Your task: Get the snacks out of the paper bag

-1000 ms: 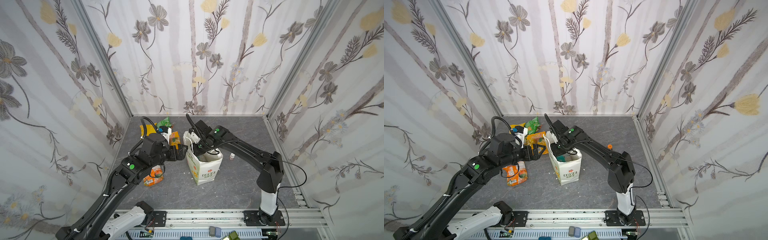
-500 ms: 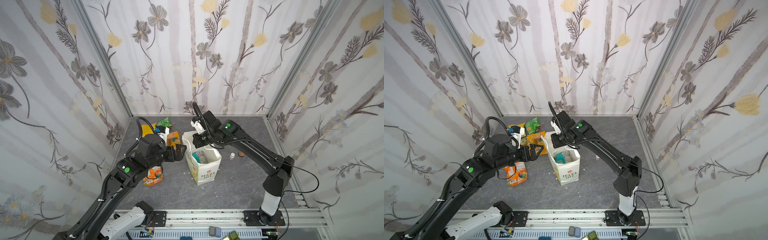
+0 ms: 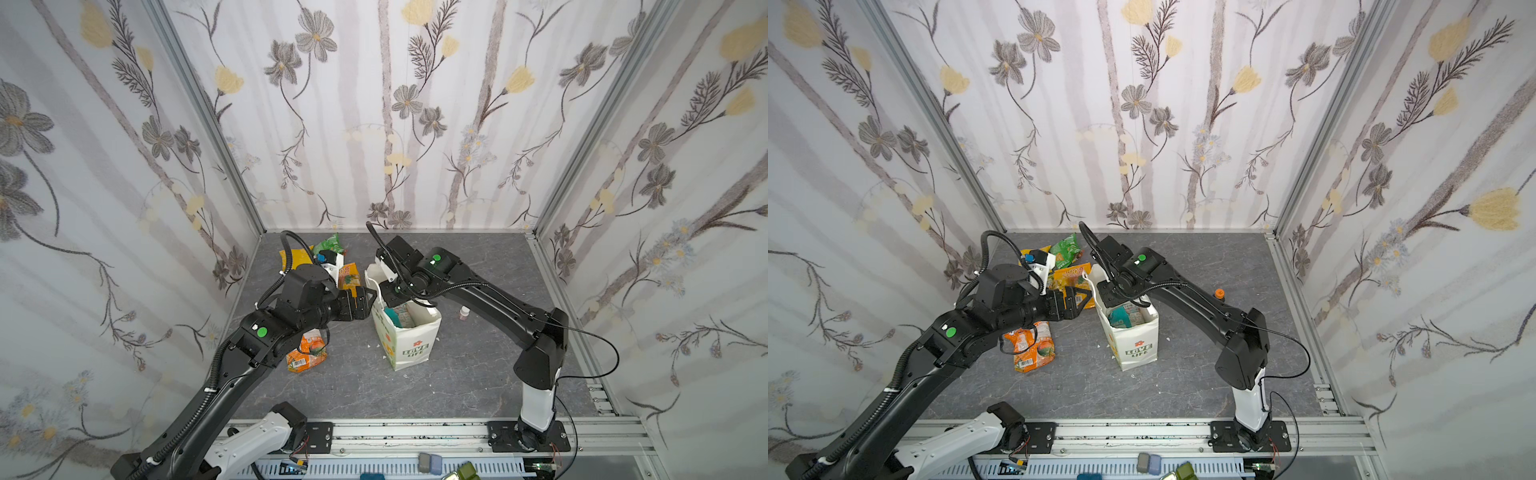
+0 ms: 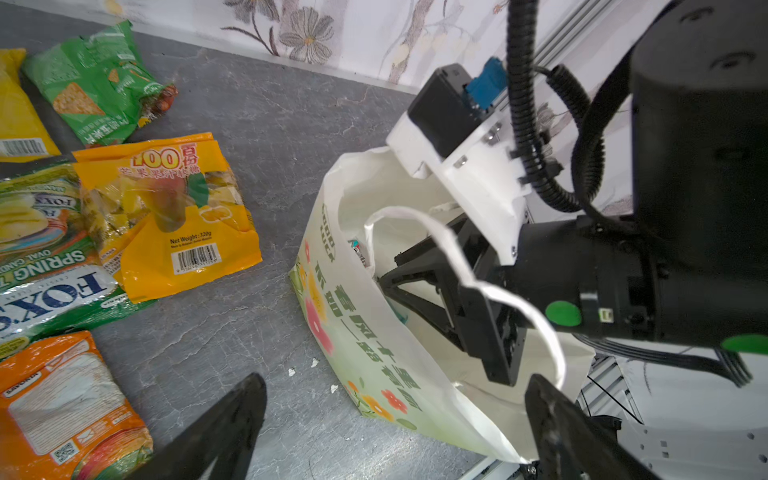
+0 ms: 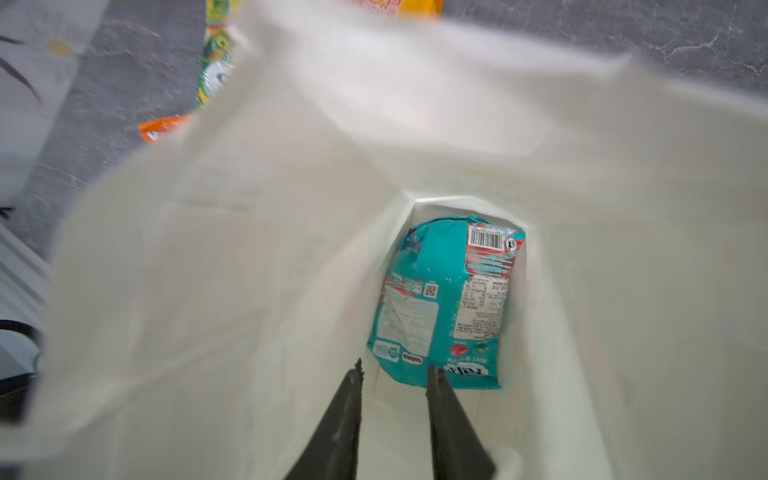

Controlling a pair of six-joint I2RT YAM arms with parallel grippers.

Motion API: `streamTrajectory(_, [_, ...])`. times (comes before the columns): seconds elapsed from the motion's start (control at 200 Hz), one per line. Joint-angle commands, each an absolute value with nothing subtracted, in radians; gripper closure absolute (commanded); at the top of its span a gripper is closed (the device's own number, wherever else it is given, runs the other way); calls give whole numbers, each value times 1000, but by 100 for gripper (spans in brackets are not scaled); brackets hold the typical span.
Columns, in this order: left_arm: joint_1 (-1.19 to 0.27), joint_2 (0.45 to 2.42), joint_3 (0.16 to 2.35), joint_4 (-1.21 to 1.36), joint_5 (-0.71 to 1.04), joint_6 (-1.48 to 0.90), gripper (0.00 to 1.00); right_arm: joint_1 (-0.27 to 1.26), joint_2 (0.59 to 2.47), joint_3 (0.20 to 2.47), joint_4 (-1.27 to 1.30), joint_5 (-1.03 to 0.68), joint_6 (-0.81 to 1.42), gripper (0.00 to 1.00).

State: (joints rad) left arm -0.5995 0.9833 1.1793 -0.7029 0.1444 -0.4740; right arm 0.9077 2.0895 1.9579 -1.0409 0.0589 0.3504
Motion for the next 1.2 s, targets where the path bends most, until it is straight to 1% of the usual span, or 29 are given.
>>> streamTrajectory(0.0, [-598,1007,1164,-664,183,-500,7,913,2116,1942,-1088,207,315,57])
streamTrajectory(0.09, [-599,1028,1146,-642,186,-501,13,913,2132,1917,-1087,231,310,47])
streamTrajectory(0.155, [-598,1040,1134,-635,186,-499,17,912,2147,1913,-1092,242,308,38])
streamTrajectory(0.215, [-595,1048,1121,-624,194,-501,20,913,2159,1895,-1074,245,301,33])
streamTrajectory(0.32, [-592,1052,1099,-604,215,-510,22,913,2175,1858,-1030,240,298,28])
streamTrajectory(0.42, [-591,1045,1088,-603,214,-512,23,903,2175,1790,-945,177,296,26])
streamTrajectory(0.595, [-589,1017,1078,-607,204,-507,22,896,2205,1684,-839,131,303,26])
streamTrajectory(0.839, [-588,997,1059,-594,204,-501,20,890,2179,1523,-623,154,325,28])
streamTrajectory(0.999, [-588,998,1059,-592,211,-501,19,881,2189,1475,-544,143,339,29])
streamTrajectory(1.064, [-588,996,1059,-591,210,-499,19,878,2197,1455,-511,122,341,32])
streamTrajectory(1.114, [-587,996,1060,-591,210,-499,19,875,2203,1443,-492,104,345,37])
streamTrajectory(1.164, [-587,996,1059,-591,211,-496,19,871,2210,1438,-486,84,350,45])
streamTrajectory(1.199, [-588,995,1059,-595,212,-495,19,870,2209,1434,-481,72,352,55])
